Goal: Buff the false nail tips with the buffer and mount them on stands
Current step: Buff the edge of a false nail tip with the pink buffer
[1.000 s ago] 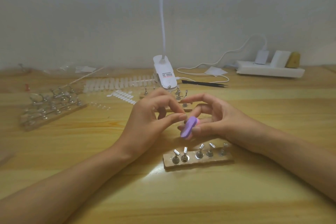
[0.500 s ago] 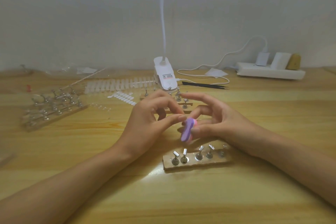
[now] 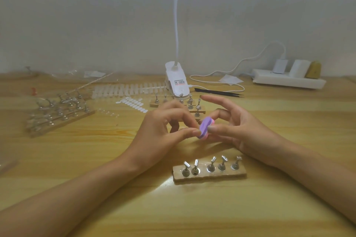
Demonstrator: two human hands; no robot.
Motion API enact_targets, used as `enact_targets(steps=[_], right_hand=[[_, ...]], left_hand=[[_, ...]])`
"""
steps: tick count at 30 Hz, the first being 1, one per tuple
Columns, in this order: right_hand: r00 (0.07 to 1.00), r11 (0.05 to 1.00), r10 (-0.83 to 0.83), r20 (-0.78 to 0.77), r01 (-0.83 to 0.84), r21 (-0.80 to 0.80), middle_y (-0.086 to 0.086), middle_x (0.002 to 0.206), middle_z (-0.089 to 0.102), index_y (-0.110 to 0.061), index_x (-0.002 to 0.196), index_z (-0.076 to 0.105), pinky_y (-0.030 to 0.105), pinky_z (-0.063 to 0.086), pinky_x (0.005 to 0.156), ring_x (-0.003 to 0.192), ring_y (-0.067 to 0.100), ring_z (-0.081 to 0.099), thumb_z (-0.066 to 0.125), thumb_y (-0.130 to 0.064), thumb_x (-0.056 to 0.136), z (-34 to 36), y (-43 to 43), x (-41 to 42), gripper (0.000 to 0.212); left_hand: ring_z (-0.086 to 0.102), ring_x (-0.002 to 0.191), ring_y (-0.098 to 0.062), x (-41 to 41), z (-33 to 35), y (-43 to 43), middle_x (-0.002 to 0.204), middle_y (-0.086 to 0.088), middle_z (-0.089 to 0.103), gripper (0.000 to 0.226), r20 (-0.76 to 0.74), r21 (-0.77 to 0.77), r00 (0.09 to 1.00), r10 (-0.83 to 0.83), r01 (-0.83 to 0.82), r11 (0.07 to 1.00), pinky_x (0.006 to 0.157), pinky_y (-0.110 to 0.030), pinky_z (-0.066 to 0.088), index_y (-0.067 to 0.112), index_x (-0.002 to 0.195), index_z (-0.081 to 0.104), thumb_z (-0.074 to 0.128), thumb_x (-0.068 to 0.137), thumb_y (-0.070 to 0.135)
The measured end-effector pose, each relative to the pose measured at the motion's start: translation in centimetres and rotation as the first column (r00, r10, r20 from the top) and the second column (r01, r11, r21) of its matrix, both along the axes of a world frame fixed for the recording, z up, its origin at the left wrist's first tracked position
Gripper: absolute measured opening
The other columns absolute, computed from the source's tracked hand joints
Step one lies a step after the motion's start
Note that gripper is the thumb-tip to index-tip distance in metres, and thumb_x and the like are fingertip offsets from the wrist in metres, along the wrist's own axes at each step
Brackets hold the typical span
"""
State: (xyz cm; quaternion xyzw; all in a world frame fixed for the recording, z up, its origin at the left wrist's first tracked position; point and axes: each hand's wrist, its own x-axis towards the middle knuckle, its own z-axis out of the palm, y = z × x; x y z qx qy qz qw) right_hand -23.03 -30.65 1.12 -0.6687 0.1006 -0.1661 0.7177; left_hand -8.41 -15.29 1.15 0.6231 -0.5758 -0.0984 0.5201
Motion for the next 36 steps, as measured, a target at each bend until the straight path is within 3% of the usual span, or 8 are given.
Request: enact_targets(steps=[6, 11, 14, 22, 26, 29, 33, 36], right_hand=[[0.990, 0.988, 0.121, -0.066, -0.126, -0.087, 0.012, 0.104, 0.066, -0.040, 0.142, 0.047, 0.041, 0.060, 0.076, 0.093, 0.039, 0.073, 0.079, -0.002, 0.078, 0.0, 0.3, -0.2, 0.081], [1.000, 1.000, -0.013, 0.014, 0.014, -0.012, 0.011, 0.099, 0.068, -0.030, 0.145, 0.045, 0.033, 0.059, 0.079, 0.091, 0.032, 0.073, 0.079, -0.005, 0.074, -0.2, 0.2, -0.1, 0.082], [0.994, 0.989, 0.100, -0.053, -0.105, -0.105, 0.011, 0.104, 0.067, -0.040, 0.144, 0.044, 0.040, 0.060, 0.077, 0.094, 0.038, 0.073, 0.080, -0.006, 0.076, 0.0, 0.6, -0.2, 0.084], [0.996, 0.989, 0.079, -0.048, -0.084, -0.123, 0.011, 0.102, 0.067, -0.034, 0.146, 0.042, 0.041, 0.061, 0.077, 0.091, 0.036, 0.074, 0.075, -0.001, 0.078, 0.0, 0.8, -0.2, 0.083], [0.999, 0.999, -0.039, 0.027, 0.038, 0.027, 0.011, 0.094, 0.065, -0.024, 0.147, 0.042, 0.030, 0.060, 0.074, 0.086, 0.026, 0.073, 0.071, -0.001, 0.075, 0.0, 0.4, -0.2, 0.080], [0.997, 0.992, 0.072, -0.031, -0.075, -0.106, 0.010, 0.100, 0.068, -0.033, 0.147, 0.042, 0.036, 0.060, 0.075, 0.090, 0.033, 0.074, 0.075, -0.002, 0.077, -0.1, 0.8, -0.2, 0.083], [0.997, 0.998, -0.067, 0.032, 0.067, 0.006, 0.010, 0.093, 0.065, -0.024, 0.145, 0.044, 0.029, 0.059, 0.078, 0.091, 0.022, 0.072, 0.072, -0.005, 0.074, -0.2, 0.6, -0.1, 0.078], [1.000, 1.000, 0.002, -0.006, -0.002, -0.001, 0.010, 0.093, 0.066, -0.024, 0.144, 0.046, 0.026, 0.058, 0.077, 0.092, 0.020, 0.072, 0.070, -0.005, 0.075, 0.1, 0.3, -0.2, 0.076]], left_hand=[[0.051, 0.063, -0.003, 0.2, 0.0, -0.1, 0.089, 0.014, 0.061, 0.012, 0.014, -0.011, 0.999, 0.030, -0.030, 0.999, 0.061, -0.009, 0.039, 0.024, 0.073, 0.072, 0.080, 0.078, 0.017], [0.050, 0.063, -0.003, 0.1, 0.1, -0.1, 0.088, 0.014, 0.061, 0.011, -0.016, 0.001, 0.999, 0.030, -0.030, 1.000, 0.062, -0.010, 0.040, 0.023, 0.074, 0.073, 0.080, 0.079, 0.016], [0.052, 0.065, -0.002, 0.2, 0.1, -0.1, 0.088, 0.013, 0.062, 0.014, -0.011, -0.004, 0.999, 0.047, -0.047, 0.999, 0.063, -0.010, 0.041, 0.025, 0.073, 0.072, 0.080, 0.079, 0.014], [0.051, 0.064, -0.003, 0.1, 0.1, -0.1, 0.088, 0.011, 0.062, 0.010, -0.019, 0.012, 0.999, 0.050, -0.049, 0.999, 0.065, -0.010, 0.040, 0.024, 0.073, 0.072, 0.080, 0.078, 0.018], [0.050, 0.063, -0.003, 0.1, 0.1, -0.1, 0.088, 0.011, 0.061, 0.011, -0.028, 0.012, 0.999, 0.045, -0.045, 0.999, 0.065, -0.010, 0.039, 0.025, 0.073, 0.071, 0.080, 0.078, 0.019], [0.052, 0.064, -0.003, 0.2, 0.1, -0.2, 0.089, 0.011, 0.061, 0.014, -0.001, -0.006, 0.998, 0.059, -0.059, 0.998, 0.066, -0.011, 0.041, 0.027, 0.074, 0.071, 0.080, 0.079, 0.017], [0.048, 0.063, -0.004, 0.1, 0.0, 0.0, 0.090, 0.012, 0.060, 0.008, 0.010, 0.018, 1.000, 0.023, -0.023, 1.000, 0.066, -0.010, 0.039, 0.023, 0.075, 0.072, 0.080, 0.078, 0.021], [0.049, 0.063, -0.004, -0.1, 0.1, 0.1, 0.089, 0.011, 0.059, 0.007, 0.014, -0.004, 1.000, 0.010, -0.010, 1.000, 0.064, -0.009, 0.038, 0.022, 0.077, 0.073, 0.079, 0.079, 0.020]])
